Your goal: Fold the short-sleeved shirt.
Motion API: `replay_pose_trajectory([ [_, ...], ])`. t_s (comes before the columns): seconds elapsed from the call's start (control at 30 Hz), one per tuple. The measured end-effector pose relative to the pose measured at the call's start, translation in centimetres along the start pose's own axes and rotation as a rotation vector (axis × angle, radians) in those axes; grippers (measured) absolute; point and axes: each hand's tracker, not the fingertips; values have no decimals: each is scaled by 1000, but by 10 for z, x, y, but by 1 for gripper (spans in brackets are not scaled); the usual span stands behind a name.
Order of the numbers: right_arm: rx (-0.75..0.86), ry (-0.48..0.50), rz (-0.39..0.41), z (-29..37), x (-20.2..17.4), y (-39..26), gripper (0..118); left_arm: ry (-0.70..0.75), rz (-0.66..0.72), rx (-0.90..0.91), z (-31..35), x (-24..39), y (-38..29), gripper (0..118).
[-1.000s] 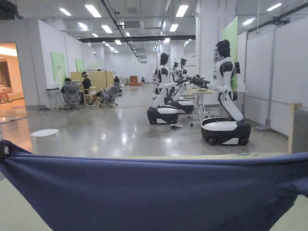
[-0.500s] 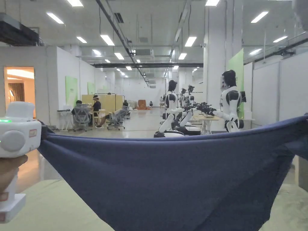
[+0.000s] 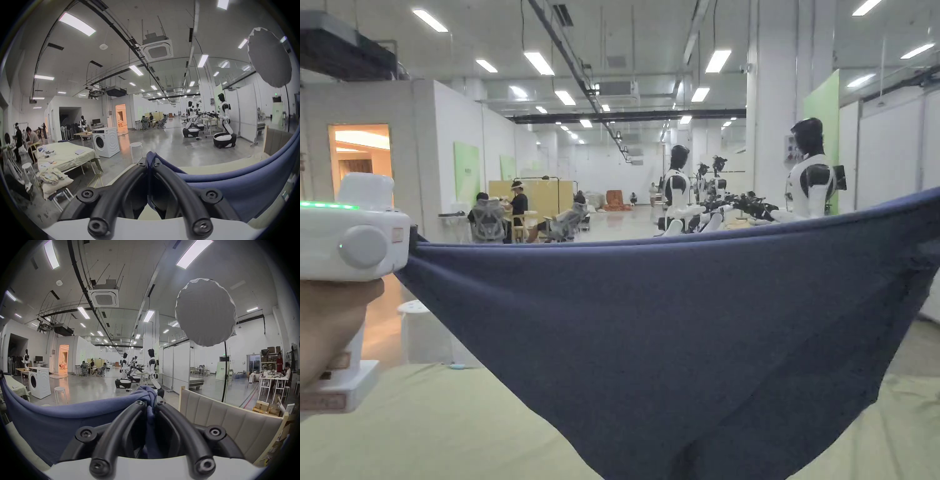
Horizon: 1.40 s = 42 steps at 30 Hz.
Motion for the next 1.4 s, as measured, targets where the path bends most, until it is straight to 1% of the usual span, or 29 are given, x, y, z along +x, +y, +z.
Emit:
replay_pose_trajectory([
  [0.07, -23, 1, -12, -25, -6, -10, 8, 6, -50, -7, -24, 11, -6, 0],
  [0.17, -28, -5, -20, -60, -15, -23, 8, 11, -71, -4, -60, 26, -14, 0],
  [0.2, -26, -4, -25, -71, -18, -27, 8, 23, -118, 1, -73, 32, -18, 0],
  [0.27, -35, -8, -23, -92, -23, -36, 8, 41, -182, -46, -100, 42, -27, 0],
  [0.3, -40, -13, -8, -102, -27, -44, 8, 28, -156, -44, -111, 45, -32, 0],
  [0.33, -65, -33, 34, -111, -32, -50, 8, 25, -137, -46, -118, 46, -38, 0],
  [0.37, -72, -32, 51, -119, -35, -58, 8, 27, -105, -42, -128, 50, -46, 0],
  [0.4, -71, -20, 46, -125, -38, -68, 8, 28, -64, -50, -136, 52, -54, 0],
  [0.43, -75, 32, 55, -147, -45, -78, 8, 20, -31, -63, -142, 54, -62, 0],
  [0.47, -83, 28, 71, -154, -48, -90, 8, 15, -10, -91, -149, 57, -73, 0],
  [0.53, -108, 26, 86, -164, -50, -114, 8, 7, -2, -105, -158, 63, -95, 0],
  [0.6, -131, 31, 81, -166, -45, -142, 8, -6, -8, -129, -162, 69, -123, 0],
  [0.67, -202, 46, 79, -169, -40, -168, 8, -14, -30, -155, -161, 73, -150, 0],
  [0.7, -242, 40, 93, -152, -42, -180, 8, -19, -36, -174, -159, 74, -165, 0],
  [0.77, -241, 41, 86, -144, -36, -201, 8, -44, -24, -210, -147, 74, -189, 0],
  [0.83, -266, 65, 88, -120, -33, -221, 8, -55, -28, -261, -137, 73, -210, 0],
  [0.93, -314, 97, 146, -95, -17, -251, 8, -89, -36, -306, -106, 67, -241, 0],
  [1.0, -355, 93, 179, -64, -10, -264, 8, -110, -91, -326, -81, 64, -260, 0],
  [1.03, -358, 90, 171, -52, -4, -268, 8, -117, -142, -336, -65, 63, -269, 0],
  [1.07, -367, 99, 154, -33, -1, -270, 8, -126, -162, -360, -51, 61, -278, 0],
  [1.13, -379, 116, 138, -3, 10, -277, 8, -157, -130, -385, -23, 55, -290, 0],
  [1.17, -386, 126, 139, 14, 16, -281, 8, -169, -121, -392, -17, 45, -301, 0],
  [1.33, -436, 183, 168, 100, 43, -302, 8, -200, -70, -427, 56, 21, -328, 0],
  [1.4, -454, 199, 153, 137, 53, -308, 8, -224, -34, -454, 83, 7, -341, 0],
])
